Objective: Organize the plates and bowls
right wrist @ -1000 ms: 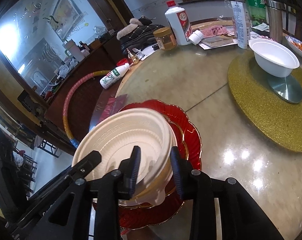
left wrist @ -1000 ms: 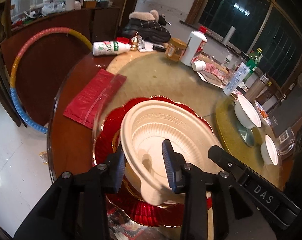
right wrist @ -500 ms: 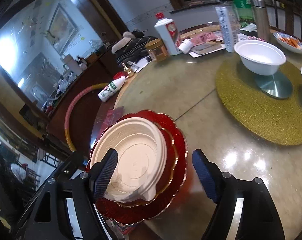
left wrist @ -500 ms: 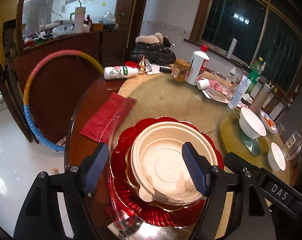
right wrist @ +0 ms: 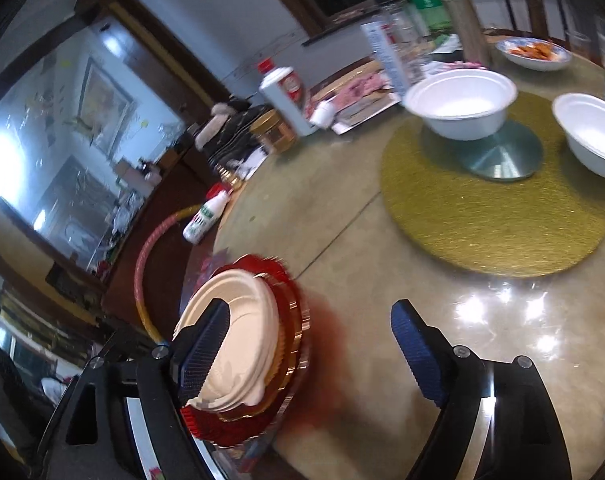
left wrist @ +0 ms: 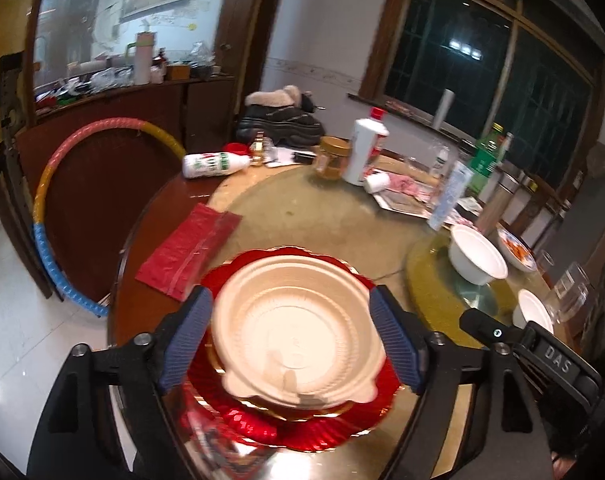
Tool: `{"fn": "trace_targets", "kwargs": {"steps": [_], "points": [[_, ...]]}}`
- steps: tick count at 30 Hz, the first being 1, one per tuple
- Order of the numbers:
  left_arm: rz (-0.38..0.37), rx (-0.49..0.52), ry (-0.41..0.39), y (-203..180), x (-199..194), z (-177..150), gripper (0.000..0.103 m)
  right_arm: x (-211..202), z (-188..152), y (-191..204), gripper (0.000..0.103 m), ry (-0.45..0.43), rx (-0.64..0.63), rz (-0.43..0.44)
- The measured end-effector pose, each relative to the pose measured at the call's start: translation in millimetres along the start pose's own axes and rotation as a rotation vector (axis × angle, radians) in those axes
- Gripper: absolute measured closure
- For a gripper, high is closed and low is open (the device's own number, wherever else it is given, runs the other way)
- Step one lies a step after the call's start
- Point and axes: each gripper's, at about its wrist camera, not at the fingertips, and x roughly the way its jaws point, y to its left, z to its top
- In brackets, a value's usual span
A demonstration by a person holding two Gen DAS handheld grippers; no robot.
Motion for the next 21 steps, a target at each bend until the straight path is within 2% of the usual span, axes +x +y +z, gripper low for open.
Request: {"fn": "trace_targets", "kwargs": {"steps": [5, 9, 11, 16, 21], "points": [[-0.062, 0.084, 0.037, -41.6, 7.5, -2.7, 0.021, -4.3, 14.3, -45.9, 0.018, 0.002, 0.091, -0.02], [-0.157, 0.144, 0.138, -87.7, 28.0, -3.2, 0.021, -10.4, 29.7, -81.0, 0.018, 0.007, 0.172, -0.018], [-0.178, 0.167, 0.176, -109.2, 42.8, -2.4, 0.021, -13.3, 40.3, -93.0, 0.018, 0.009, 0.198, -0.009], [-0.183, 0.142, 0.288, -155.8, 90.0, 3.8, 0.021, -25.5, 91.9, -116.7, 0.018, -0.025, 0.243, -0.008], [-0.178, 0.088, 0.279, -189.9, 121.2, 23.3, 0.021, -25.7, 149.2, -135.3, 0.018, -0.061, 0.254, -0.028]]}}
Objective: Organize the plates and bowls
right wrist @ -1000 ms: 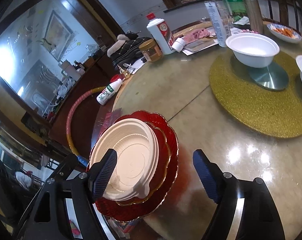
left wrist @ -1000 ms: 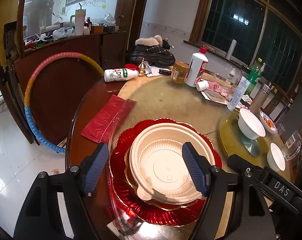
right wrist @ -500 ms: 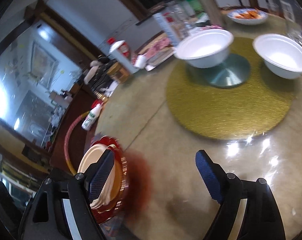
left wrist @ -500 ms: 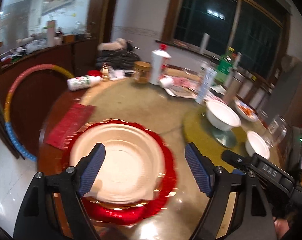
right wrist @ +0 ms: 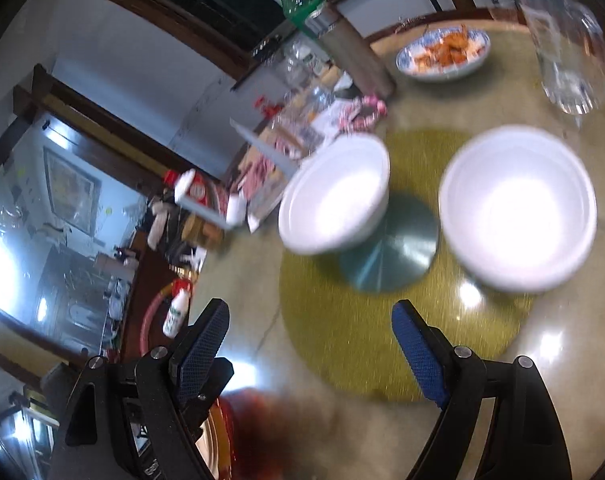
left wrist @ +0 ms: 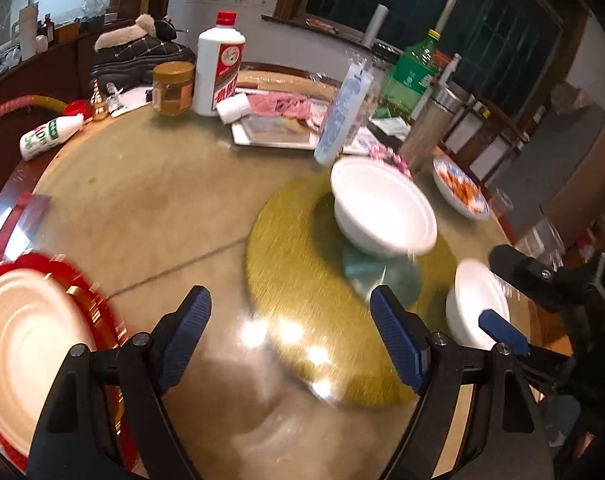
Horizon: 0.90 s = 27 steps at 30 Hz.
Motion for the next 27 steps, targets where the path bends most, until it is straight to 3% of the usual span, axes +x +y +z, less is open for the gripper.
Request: {"fn": "trace_targets", "kwargs": {"steps": [11, 16, 20, 22, 23, 24, 26, 27], "points": [[0.067, -0.078, 0.027, -32.2, 82.7, 38.8, 0.021, 69.6, 59.0, -13.3, 0.023, 0.039, 0.033, -0.115], [0.103, -0.083, 0.045, -33.7, 107.6, 45.6, 0.021, 95.4, 64.6, -25.7, 0.037, 0.065, 0.043, -0.172], [0.123, -0.077, 0.049, -35.0, 117.6, 45.6, 0.021, 107.4, 62.2, -36.4, 0.039, 0.073, 0.069, -0.206], [0.128, -0.047, 0.065, -38.8, 125.0, 42.1, 0.028, 114.4, 58.8, -40.7, 0.041, 0.088, 0.084, -0.202], [0.122, -0.03, 0.084, -41.3, 129.7, 40.2, 0.036, 116.7, 56.9, -41.7, 0.047, 0.092, 0.085, -0.208], [0.123, -0.017, 0.094, -42.8, 131.9, 39.0, 0.055, 118.3, 54.2, -40.9, 0.063, 0.096, 0.074, -0.221], [0.127, 0.056, 0.136, -49.9, 138.1, 36.1, 0.084, 120.7, 49.8, -37.0, 0.089, 0.109, 0.037, -0.25], [0.129, 0.068, 0.136, -51.7, 135.9, 35.1, 0.086, 118.9, 47.0, -34.7, 0.094, 0.112, 0.031, -0.253]]}}
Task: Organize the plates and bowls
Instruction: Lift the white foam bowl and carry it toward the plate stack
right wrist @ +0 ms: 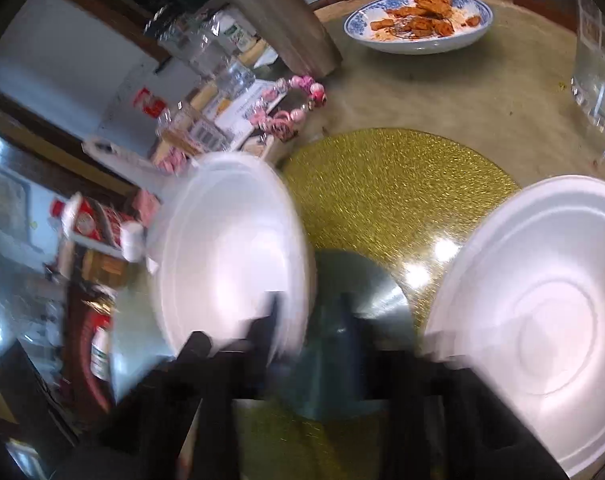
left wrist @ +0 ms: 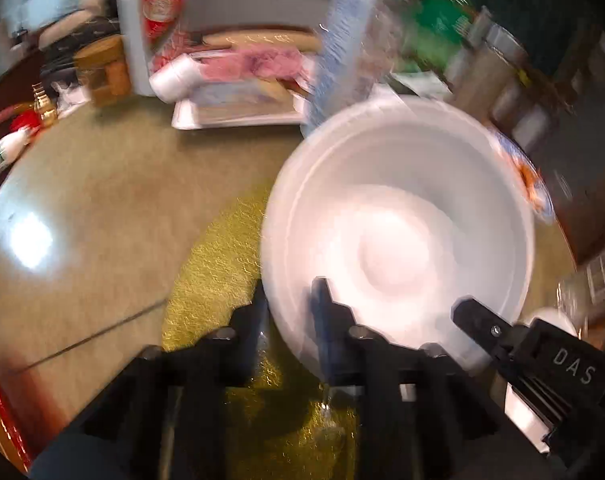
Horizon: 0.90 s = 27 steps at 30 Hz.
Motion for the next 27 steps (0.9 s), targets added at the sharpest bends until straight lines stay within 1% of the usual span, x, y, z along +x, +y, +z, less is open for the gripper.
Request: {"fn": "trace_targets", "kwargs": {"steps": [1, 2, 4, 7, 12, 14, 16, 20, 27], "points": [[0.006, 0.006, -0.009, 0.0, -4.5, -1.2, 0.087, -2.3, -2.7, 0.9, 0.096, -0.002, -0.003, -0.002], [0.01, 0.011, -0.011, 0.9, -9.0, -3.0, 0.088, -5.6, -5.6, 1.4, 0.096, -0.006, -0.004, -0.003], [-0.007, 0.009, -0.015, 4.3, -18.3, -8.2, 0.088, -15.2, -13.7, -0.1, 0.096, -0.022, -0.006, 0.013], [0.004, 0.032, -0.044, 5.6, -38.4, -20.0, 0.089, -31.0, -32.5, -0.5, 0.096, -0.039, -0.022, 0.027], [-0.004, 0.066, -0.084, 18.2, -76.8, -53.5, 0.089, -65.0, -74.2, -5.0, 0.095, -0.062, -0.044, 0.066], [-0.012, 0.076, -0.096, 25.9, -89.4, -71.4, 0.089, -77.8, -97.1, -7.3, 0.095, -0.074, -0.065, 0.072], [-0.012, 0.087, -0.108, 31.2, -97.7, -84.9, 0.089, -86.8, -118.1, -9.3, 0.094, -0.083, -0.087, 0.071], [-0.016, 0.094, -0.116, 42.5, -109.5, -111.2, 0.089, -99.8, -155.7, -19.1, 0.093, -0.085, -0.086, 0.083], [-0.034, 0.112, -0.141, 52.6, -127.3, -143.5, 0.089, -120.2, -196.3, -28.1, 0.093, -0.126, -0.098, 0.077]]}}
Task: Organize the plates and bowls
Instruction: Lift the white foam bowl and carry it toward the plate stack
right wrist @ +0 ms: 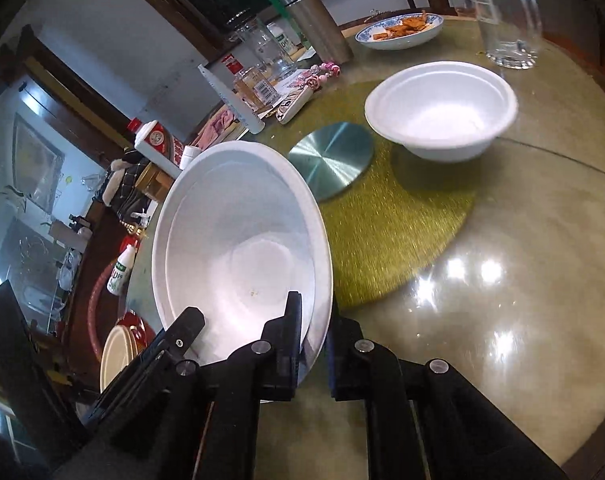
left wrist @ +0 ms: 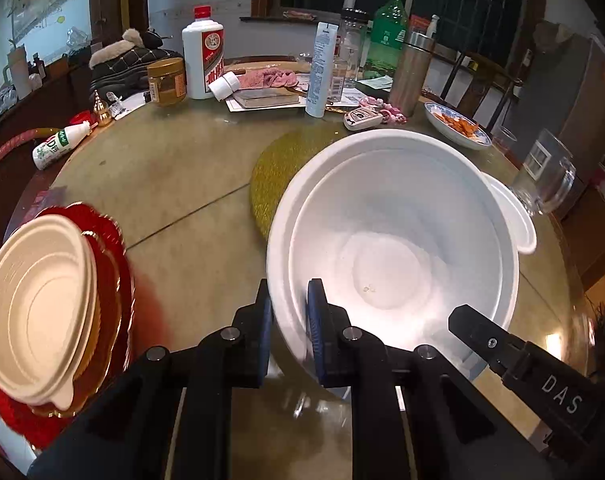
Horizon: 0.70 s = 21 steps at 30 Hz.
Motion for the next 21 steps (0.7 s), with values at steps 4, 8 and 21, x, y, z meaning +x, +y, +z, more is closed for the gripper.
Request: {"fn": "trace_targets", "kwargs": {"steps": [4, 8, 21], "points": [[0.0, 0.012, -0.026, 1.7, -9.2, -12.6, 0.088, -9.6, -14.3, 0.7, 0.093, -0.031, -0.015, -0.006], [0.0, 0.02, -0.032, 5.6, -15.1, -24.6, 0.088, -13.7, -25.0, 2.1, 0.093, -0.039, -0.029, -0.01], [-0.016, 0.029, -0.045, 16.2, -31.4, -46.5, 0.088, -27.9, -53.2, 3.4, 0.093, -0.057, -0.062, -0.007]]}}
